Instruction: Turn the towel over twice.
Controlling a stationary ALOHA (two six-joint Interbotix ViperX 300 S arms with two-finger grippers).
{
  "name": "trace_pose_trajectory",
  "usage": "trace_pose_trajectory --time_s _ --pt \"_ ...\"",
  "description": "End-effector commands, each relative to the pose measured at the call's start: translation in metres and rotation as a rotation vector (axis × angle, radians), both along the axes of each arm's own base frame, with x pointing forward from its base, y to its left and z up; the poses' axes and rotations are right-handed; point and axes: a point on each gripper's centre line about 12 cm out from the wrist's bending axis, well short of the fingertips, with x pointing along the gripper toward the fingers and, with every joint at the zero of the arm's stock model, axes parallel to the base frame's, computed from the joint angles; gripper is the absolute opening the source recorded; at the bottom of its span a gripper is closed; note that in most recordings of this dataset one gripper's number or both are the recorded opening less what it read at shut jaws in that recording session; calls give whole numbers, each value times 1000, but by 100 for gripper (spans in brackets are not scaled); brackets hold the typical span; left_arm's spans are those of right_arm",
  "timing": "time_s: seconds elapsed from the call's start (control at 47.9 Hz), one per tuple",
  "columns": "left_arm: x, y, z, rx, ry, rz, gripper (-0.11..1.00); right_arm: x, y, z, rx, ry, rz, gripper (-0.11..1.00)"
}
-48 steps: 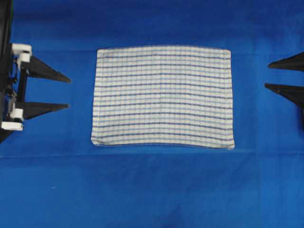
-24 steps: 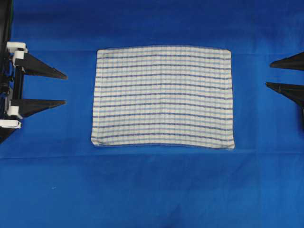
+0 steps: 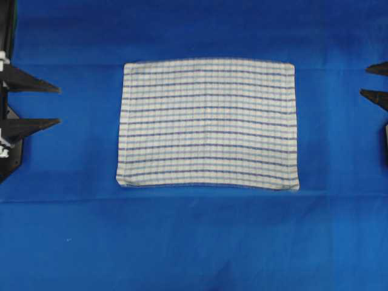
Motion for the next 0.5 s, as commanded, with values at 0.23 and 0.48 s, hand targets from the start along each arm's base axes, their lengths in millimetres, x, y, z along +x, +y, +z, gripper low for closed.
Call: trace_pose_trajectory --time_s 0.23,0.48 --pt "-8 0 -20 -8 22 5 60 -11 -7 -27 41 -11 -29 57" --pt "-9 0 -20 -9 19 3 60 -12 -7 -27 42 -9 -34 56"
